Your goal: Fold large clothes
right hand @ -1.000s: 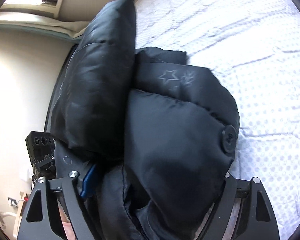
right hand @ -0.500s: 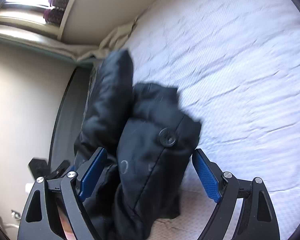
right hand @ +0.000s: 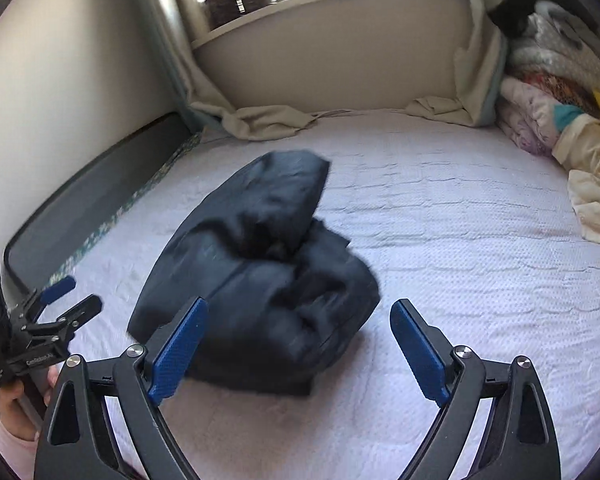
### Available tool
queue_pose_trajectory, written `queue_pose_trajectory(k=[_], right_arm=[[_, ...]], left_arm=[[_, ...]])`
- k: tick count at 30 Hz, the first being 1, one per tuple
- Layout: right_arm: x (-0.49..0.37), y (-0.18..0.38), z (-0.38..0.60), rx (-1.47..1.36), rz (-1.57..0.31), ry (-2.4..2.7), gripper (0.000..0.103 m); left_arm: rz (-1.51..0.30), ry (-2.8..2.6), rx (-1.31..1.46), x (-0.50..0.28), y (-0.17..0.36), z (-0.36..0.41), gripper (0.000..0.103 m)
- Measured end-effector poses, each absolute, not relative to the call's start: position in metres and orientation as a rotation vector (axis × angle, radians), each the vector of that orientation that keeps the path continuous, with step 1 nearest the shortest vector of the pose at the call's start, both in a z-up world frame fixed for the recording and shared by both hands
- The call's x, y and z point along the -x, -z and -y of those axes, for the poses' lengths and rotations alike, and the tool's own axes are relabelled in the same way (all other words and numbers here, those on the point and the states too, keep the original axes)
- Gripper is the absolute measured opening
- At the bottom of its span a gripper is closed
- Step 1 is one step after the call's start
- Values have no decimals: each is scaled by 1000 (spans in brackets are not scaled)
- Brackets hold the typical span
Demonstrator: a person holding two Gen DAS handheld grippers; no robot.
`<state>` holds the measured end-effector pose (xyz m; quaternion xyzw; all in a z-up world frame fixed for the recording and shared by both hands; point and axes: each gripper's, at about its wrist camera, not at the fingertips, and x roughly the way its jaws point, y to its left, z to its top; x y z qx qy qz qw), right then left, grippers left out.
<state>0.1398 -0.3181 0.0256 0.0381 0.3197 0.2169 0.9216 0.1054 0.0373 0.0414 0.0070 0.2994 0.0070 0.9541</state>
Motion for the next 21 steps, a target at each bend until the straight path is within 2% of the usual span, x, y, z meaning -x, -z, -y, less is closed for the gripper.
queue_pose_trajectory(k=[11, 21], right_arm=[[-76, 27, 267, 37, -734, -276, 100], [-55, 34, 255, 43, -696, -272, 101]], left_arm=[[-711, -30, -38, -58, -5, -4, 102], [-640, -177, -89, -45, 1, -10, 102]])
